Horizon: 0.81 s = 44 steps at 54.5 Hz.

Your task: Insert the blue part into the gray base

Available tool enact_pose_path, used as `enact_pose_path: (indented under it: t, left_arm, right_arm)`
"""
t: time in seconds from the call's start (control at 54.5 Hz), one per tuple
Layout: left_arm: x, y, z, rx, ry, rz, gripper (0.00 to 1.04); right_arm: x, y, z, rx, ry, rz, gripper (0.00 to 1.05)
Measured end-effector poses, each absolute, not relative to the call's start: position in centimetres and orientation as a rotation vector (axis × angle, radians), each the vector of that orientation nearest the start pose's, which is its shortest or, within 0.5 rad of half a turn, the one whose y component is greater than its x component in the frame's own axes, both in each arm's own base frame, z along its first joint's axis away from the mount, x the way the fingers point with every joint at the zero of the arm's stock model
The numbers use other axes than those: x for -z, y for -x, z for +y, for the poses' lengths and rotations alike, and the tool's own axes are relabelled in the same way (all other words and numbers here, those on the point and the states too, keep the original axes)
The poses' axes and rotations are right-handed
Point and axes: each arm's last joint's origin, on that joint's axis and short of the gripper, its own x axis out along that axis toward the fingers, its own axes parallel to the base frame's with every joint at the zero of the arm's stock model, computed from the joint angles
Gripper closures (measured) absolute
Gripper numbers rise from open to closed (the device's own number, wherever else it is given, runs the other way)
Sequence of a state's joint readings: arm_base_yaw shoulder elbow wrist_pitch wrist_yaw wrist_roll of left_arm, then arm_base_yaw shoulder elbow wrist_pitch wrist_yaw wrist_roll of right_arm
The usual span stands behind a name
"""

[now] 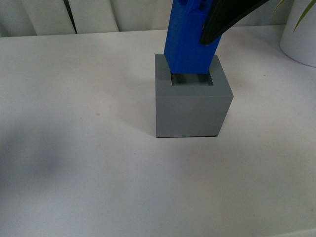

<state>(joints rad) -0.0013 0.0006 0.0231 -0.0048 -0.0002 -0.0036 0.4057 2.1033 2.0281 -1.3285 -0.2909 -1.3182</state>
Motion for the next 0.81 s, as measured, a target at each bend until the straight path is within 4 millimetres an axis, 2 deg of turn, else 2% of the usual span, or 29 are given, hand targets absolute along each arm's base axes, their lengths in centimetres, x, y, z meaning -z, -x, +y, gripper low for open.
enact_pose_path:
  t: [0.808]
  left_arm:
    - [-17.1, -9.6, 0.0, 0.001, 0.004, -0.018, 0.06]
  right_arm:
    - [-26.1, -38.1, 16.9, -1.420, 1.115, 0.877, 0.58]
